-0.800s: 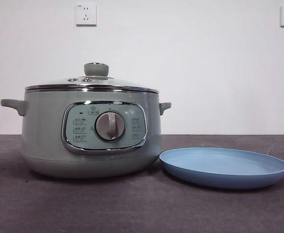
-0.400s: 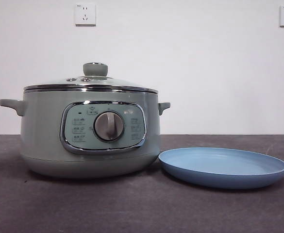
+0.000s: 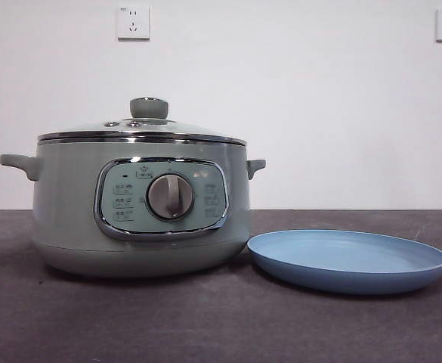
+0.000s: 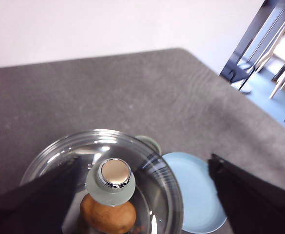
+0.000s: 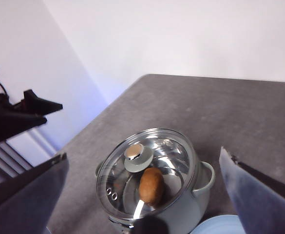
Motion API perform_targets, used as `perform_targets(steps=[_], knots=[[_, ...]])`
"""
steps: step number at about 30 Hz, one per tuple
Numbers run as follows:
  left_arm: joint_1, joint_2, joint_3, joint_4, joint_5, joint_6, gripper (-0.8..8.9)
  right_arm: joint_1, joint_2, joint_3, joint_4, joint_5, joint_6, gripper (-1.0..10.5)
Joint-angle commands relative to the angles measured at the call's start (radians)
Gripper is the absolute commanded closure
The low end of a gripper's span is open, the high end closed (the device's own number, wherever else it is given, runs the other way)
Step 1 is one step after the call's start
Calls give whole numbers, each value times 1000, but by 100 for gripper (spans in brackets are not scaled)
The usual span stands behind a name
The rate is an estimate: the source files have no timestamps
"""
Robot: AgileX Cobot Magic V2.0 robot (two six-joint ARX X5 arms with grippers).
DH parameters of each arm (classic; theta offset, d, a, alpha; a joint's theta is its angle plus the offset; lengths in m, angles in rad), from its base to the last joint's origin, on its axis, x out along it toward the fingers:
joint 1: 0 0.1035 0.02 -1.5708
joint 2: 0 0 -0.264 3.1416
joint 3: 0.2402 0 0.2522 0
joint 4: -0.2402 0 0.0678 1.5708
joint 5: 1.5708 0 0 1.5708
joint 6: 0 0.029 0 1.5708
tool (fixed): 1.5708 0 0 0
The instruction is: Take the potato out from the steamer,put the potato on the plate,close the lid
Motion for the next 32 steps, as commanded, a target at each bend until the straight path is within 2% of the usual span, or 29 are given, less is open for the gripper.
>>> perform_targets(steps=[1,9,13,28,30,32], knots=[[-68,58,3,17,-90,-5,369,23,-1,4,-12,23,-19,259],[-192,212,3,75,-284,19,369,56,-1,4,-64,26,-40,259],[-214,282,3,81,-364,22,369,56,-1,4,-104,68,-40,260],[-230,429,3,66,-373,24,379,56,-2,4,-121,74,-47,268],[-231,430,3,68,-373,24,444,56,-3,4,-121,74,-48,300],[-232,429,3,67,-371,27,625,56,-3,4,-121,75,-48,300]])
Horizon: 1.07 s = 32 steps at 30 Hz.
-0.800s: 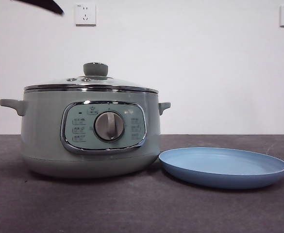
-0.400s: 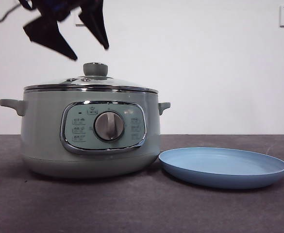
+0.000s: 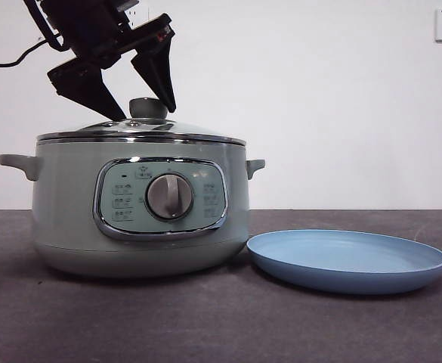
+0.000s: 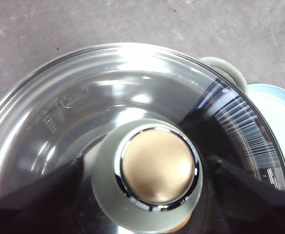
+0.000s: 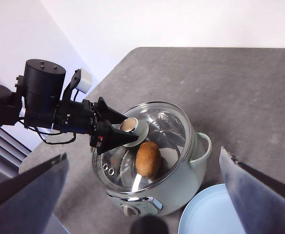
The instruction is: Take the potato out from the steamer,put the potato on the plate,close the lid
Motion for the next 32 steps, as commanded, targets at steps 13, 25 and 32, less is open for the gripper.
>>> perform_targets(steps=[13,25,32], knots=[[-5,-23,10,11,2,16,821,2,-2,4,8,-2,-8,302],[-3,-194,169,-87,4,73,821,71,14,4,108,-5,46,324],[-3,-329,335,-175,4,107,821,223,86,8,168,79,64,323]])
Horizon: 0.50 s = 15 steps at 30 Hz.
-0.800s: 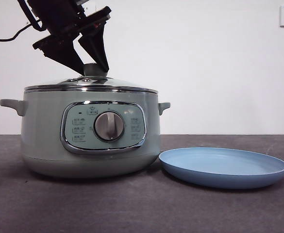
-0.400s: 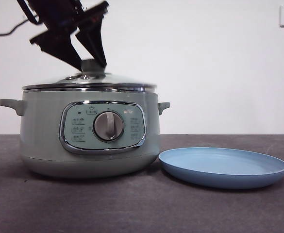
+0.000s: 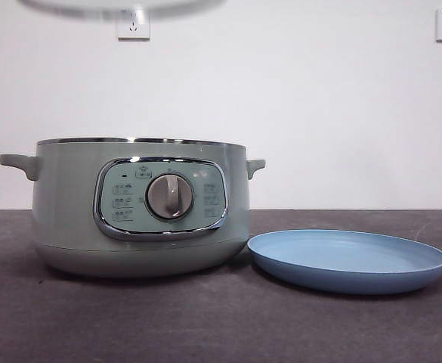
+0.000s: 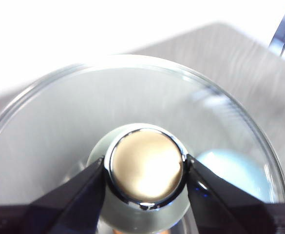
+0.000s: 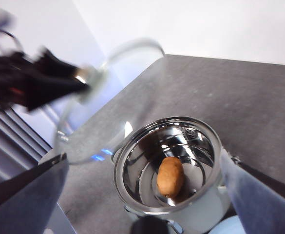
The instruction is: Take the potato out from the steamer,put the potato on the plate,close the lid
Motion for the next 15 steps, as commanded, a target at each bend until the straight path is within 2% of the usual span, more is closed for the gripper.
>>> perform_targets(steps=[1,6,12,15], knots=[[0,-67,71,6,3,32,821,75,49,14,17,51,14,321],[2,-165,132,-21,-31,76,821,244,191,88,15,176,-9,321],[2,-261,146,-101,-265,148,822,405,416,264,-36,298,-69,321],[2,-310,146,-158,-367,174,822,462,532,370,-99,392,-116,321]])
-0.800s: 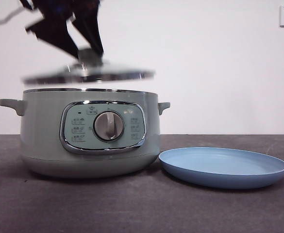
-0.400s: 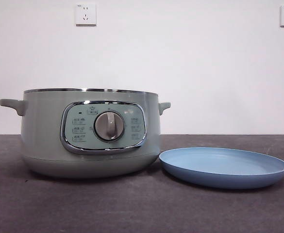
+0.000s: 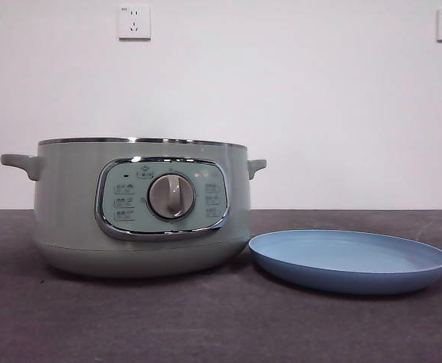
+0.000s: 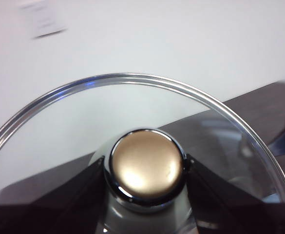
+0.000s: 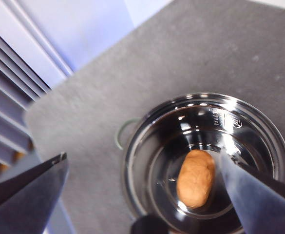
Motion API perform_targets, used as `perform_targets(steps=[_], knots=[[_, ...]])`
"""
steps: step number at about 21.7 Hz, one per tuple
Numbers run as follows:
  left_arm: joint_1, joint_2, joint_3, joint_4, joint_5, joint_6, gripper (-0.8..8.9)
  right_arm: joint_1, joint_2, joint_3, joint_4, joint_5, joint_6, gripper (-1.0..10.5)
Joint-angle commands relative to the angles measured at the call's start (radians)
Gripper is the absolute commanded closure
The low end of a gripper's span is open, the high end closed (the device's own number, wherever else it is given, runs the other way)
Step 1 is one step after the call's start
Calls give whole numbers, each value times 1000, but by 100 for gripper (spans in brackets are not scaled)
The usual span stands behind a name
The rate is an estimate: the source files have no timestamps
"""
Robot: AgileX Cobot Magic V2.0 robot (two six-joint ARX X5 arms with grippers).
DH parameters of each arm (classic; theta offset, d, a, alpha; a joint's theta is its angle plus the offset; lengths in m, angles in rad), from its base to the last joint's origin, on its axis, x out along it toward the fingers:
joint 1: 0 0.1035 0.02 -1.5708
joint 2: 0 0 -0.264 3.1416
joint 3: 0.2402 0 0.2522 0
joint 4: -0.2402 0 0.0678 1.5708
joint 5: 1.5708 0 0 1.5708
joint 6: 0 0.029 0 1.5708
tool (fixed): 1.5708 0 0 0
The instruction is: Take the potato out from the steamer,put the potato on the plate,close the lid
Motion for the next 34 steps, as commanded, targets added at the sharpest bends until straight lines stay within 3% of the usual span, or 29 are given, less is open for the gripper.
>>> perform_targets(steps=[1,7,11,15,19,24,27,28,30,34], knots=[[2,-53,13,0,-90,48,822,39,110,94,-49,82,-68,321],[2,-149,13,-86,-118,46,821,65,323,280,-130,172,-96,321],[2,-198,13,-121,-117,42,822,66,466,357,-135,183,-97,321],[2,-197,13,-143,-117,42,822,85,552,360,-138,190,-103,322],[2,-196,13,-144,-117,40,821,119,599,360,-172,294,-138,322],[2,-196,13,-148,-117,37,822,130,670,360,-203,294,-138,338],[2,-196,13,-163,-117,37,822,127,700,360,-222,297,-138,519],[2,-196,13,-169,-117,37,821,133,700,360,-217,322,-138,626],[2,-196,13,-169,-117,37,821,136,700,360,-224,348,-155,953],[2,-196,13,-169,-115,37,821,136,668,360,-249,366,-164,959]])
